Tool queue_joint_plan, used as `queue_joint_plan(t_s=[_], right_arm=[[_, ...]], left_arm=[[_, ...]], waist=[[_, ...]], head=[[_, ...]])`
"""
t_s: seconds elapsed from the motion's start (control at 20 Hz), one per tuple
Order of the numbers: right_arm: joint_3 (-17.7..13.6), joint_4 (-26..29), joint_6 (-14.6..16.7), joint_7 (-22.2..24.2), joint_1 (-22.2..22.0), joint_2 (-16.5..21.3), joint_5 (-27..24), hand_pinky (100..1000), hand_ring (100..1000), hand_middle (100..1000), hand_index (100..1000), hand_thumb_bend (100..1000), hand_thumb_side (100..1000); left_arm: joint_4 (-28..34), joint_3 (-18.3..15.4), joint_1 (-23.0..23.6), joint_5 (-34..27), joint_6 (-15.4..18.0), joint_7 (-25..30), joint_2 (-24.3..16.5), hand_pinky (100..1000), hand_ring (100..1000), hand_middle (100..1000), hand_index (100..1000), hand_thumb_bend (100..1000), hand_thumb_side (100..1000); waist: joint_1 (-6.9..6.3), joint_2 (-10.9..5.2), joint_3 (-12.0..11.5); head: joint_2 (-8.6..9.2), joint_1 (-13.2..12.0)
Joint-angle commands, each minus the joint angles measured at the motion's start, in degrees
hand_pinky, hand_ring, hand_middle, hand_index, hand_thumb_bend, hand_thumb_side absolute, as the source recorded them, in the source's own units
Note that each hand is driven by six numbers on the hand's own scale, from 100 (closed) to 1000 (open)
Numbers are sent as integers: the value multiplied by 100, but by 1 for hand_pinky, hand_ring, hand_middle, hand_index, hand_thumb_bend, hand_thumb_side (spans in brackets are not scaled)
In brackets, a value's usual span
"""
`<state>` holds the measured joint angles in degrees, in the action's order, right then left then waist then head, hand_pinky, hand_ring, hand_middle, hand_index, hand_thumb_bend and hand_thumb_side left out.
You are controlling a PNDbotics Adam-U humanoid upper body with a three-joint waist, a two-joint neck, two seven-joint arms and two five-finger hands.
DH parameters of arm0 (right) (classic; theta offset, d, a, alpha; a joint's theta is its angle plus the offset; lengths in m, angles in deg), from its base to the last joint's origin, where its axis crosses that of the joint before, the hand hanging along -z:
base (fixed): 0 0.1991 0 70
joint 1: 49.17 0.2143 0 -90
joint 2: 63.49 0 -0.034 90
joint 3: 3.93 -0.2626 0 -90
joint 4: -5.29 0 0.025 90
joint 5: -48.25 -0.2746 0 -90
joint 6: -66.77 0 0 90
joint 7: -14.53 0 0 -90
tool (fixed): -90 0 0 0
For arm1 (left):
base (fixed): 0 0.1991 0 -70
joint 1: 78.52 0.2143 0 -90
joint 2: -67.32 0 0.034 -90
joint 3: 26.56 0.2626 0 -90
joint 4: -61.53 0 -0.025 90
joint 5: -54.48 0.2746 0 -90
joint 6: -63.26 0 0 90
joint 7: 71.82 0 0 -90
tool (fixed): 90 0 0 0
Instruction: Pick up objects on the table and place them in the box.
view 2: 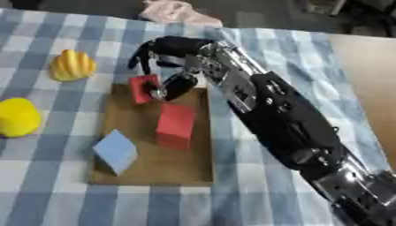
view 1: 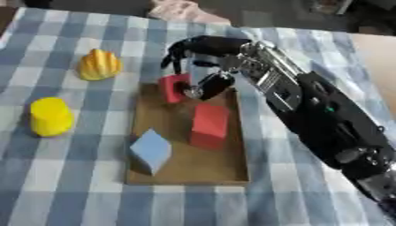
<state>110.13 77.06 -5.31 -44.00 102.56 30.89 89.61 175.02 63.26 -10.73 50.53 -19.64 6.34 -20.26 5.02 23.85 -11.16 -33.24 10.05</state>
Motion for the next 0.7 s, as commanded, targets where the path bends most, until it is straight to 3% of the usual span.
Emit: queue_joint_plan(t_s=[0.05,0.25,0.35,0.45,0.7], right_arm=[[-35,141,210,213,74,54,271,1000,1000,991,1000,100,267],[-121,219,348,449,40,80,333,1000,1000,1000,1000,100,390],[-140,208,397,575,35,80,247,1000,1000,1000,1000,100,361],[-168,209,410,636,38,63,98,1000,1000,1000,1000,100,188],[-244,229,209,521,59,71,-322,1000,1000,1000,1000,100,255]], left_arm=[[110,-11,-26,3,-24,-5,-38,825,792,685,792,124,785],[110,-25,2,9,-32,-17,-52,825,792,685,792,123,784],[110,-27,2,9,-32,-23,-51,824,792,685,792,123,783],[110,-26,-5,5,-33,-23,-42,824,792,685,792,124,783],[110,-28,4,9,-58,-10,-30,824,793,686,793,125,787]], waist=[[-60,-140,29],[-85,-163,72],[-97,-176,91],[-110,-180,99],[-128,-184,114]], head=[[-26,-49],[-46,-105],[-53,-123],[-53,-132],[-57,-132]])
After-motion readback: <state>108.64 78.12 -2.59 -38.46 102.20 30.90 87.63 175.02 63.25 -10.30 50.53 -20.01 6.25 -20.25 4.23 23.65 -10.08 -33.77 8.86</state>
